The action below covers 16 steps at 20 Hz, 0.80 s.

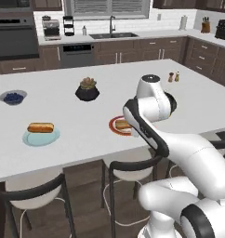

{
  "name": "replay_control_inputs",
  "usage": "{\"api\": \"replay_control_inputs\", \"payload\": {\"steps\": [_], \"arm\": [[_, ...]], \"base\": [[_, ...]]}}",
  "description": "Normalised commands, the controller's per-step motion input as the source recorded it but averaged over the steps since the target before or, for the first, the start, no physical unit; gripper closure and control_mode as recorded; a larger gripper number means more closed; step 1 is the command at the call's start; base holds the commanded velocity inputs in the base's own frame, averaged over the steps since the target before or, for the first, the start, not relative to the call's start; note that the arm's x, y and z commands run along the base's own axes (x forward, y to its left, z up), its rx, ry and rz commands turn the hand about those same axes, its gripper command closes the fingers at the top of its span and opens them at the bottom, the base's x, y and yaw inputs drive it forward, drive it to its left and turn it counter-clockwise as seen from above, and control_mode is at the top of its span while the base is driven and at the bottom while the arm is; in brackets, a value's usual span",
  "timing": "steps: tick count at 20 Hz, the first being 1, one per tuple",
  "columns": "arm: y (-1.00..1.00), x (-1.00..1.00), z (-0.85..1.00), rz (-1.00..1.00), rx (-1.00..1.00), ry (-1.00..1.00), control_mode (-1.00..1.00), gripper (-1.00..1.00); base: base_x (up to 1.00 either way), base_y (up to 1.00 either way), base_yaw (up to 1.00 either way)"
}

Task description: Place one bun and one sausage from the bowl on each plate.

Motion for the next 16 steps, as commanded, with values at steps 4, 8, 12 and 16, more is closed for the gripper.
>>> {"api": "replay_control_inputs", "payload": {"steps": [4,8,12,16], "arm": [[0.00,0.00,0.00,0.00,0.00,0.00,1.00,-1.00],[0.00,0.00,0.00,0.00,0.00,0.00,1.00,-1.00],[0.00,0.00,0.00,0.00,0.00,0.00,1.00,-1.00],[0.00,0.00,0.00,0.00,0.00,0.00,1.00,-1.00]], "base": [[0.24,-1.00,0.16],[0.27,-1.00,0.25],[0.52,-0.92,0.23],[1.00,-0.29,0.21]]}}
